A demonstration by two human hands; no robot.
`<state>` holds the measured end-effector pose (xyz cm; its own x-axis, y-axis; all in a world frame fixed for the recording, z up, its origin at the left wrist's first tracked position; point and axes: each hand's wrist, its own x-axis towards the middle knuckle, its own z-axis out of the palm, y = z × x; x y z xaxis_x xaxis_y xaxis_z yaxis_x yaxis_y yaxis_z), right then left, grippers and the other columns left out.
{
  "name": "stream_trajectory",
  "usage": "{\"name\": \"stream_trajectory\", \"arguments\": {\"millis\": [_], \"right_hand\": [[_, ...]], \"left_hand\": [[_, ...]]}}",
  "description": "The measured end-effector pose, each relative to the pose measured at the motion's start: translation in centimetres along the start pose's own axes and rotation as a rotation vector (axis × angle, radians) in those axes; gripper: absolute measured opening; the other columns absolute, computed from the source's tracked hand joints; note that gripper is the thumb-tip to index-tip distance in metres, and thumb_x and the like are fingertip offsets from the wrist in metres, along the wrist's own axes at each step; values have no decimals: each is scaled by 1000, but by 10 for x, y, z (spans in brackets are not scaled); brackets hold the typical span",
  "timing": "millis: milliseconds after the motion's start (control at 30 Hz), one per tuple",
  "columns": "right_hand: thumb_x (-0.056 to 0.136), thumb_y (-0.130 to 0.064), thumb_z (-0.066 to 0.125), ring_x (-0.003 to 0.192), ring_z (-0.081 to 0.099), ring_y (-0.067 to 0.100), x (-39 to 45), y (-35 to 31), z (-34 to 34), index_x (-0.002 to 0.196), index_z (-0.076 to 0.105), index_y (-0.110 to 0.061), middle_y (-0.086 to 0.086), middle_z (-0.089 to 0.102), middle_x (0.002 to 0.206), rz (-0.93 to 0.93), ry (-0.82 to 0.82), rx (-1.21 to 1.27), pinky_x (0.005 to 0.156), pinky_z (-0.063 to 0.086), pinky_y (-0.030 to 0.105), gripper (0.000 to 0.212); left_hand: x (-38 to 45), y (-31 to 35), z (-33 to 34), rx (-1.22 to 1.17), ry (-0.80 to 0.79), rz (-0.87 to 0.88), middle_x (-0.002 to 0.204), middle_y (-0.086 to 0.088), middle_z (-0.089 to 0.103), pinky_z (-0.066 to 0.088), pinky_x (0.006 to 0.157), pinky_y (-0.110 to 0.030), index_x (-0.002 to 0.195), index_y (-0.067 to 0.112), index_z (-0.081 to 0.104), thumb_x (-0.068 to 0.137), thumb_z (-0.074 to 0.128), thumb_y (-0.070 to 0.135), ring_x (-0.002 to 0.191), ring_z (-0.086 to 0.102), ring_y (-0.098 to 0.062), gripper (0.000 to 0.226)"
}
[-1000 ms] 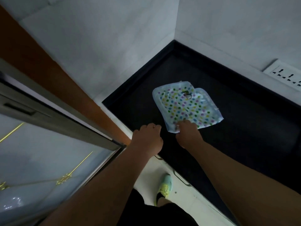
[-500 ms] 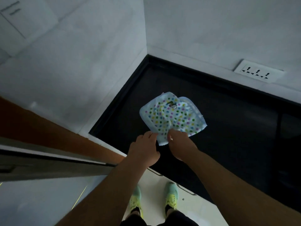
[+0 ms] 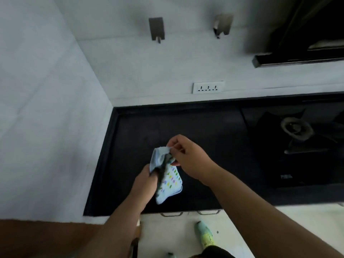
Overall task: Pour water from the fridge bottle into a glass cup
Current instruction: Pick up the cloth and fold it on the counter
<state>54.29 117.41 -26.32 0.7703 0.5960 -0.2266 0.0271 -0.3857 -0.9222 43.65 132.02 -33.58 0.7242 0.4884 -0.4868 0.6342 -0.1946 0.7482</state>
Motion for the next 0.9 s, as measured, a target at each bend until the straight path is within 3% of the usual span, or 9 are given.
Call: {"name": "stream_trajectory", "arguments": {"millis": [67, 167, 267, 333, 400, 467, 533, 700, 900], "right_hand": [[106, -12, 53, 94, 73, 15, -17, -9, -7, 102, 71, -31, -4, 71, 98, 12, 97, 97, 85, 65, 38, 26], [104, -5, 50, 95, 75, 14, -47, -25, -18, 95, 77, -30, -6, 77, 96, 0, 211, 178, 91, 63, 41, 38], [98, -4, 48, 90, 76, 11, -81, -39, -29, 94, 76, -30, -9, 78, 95, -20, 347, 109, 92, 62, 44, 38], [97, -5, 48, 88, 75, 9, -108, -44, -36, 94, 75, -28, -9, 78, 94, -25, 450, 109, 91, 62, 42, 36], [98, -5, 47, 88, 75, 12, -137, -42, -46, 94, 74, -25, -5, 77, 94, -12, 567, 148, 90, 62, 44, 34], [94, -9, 48, 88, 75, 25, -168, -32, -62, 91, 73, -26, 1, 76, 91, 32, 713, 136, 87, 61, 52, 30], [86, -17, 50, 85, 72, 36, -204, -15, -80, 87, 72, -28, 9, 75, 87, 89, 902, 121, 82, 61, 58, 24], [87, -24, 62, 75, 63, 15, -299, 32, -120, 85, 69, -28, 1, 70, 85, 244, 1247, 14, 68, 55, 37, 7], [95, -25, 73, 87, 63, 0, -408, 84, -150, 101, 69, -16, -7, 58, 101, 275, 1474, -292, 79, 55, 11, 12]], "left_hand": [[-8, 14, -5, -69, -38, 69, 110, -1, 71, 57, 91, -44, 114, 34, 57, 99, 52, 31, 101, 69, -19, 17], [-22, 29, -1, -93, -355, 172, 122, 0, 66, 56, 82, -32, 134, 38, 41, 83, 61, 17, 106, 66, -15, 58], [-32, 43, 17, 7, -607, 280, 132, 15, 62, 50, 95, -23, 145, 44, 32, 81, 80, 16, 122, 59, -4, 84], [-37, 57, 39, 103, -620, 385, 125, 13, 68, 53, 100, -29, 139, 34, 49, 82, 87, 30, 121, 64, -7, 68], [-47, 76, 64, 167, -468, 430, 107, 3, 74, 59, 92, -40, 117, 26, 65, 90, 79, 37, 102, 71, -14, 32], [-61, 92, 86, 142, -380, 454, 92, -7, 74, 61, 82, -45, 99, 17, 69, 95, 70, 29, 84, 71, -17, 12], [-79, 110, 107, 110, -435, 589, 85, -16, 73, 55, 67, -39, 92, 9, 69, 94, 68, 12, 72, 69, -16, 4], [-138, 152, 166, 325, -585, 872, 91, 4, 69, 57, 66, -37, 112, 30, 53, 99, 62, 27, 80, 69, -15, 17], [-227, 182, 264, 463, -798, 1086, 101, 8, 70, 55, 72, -34, 125, 37, 56, 97, 64, 34, 88, 68, -15, 29]]}}
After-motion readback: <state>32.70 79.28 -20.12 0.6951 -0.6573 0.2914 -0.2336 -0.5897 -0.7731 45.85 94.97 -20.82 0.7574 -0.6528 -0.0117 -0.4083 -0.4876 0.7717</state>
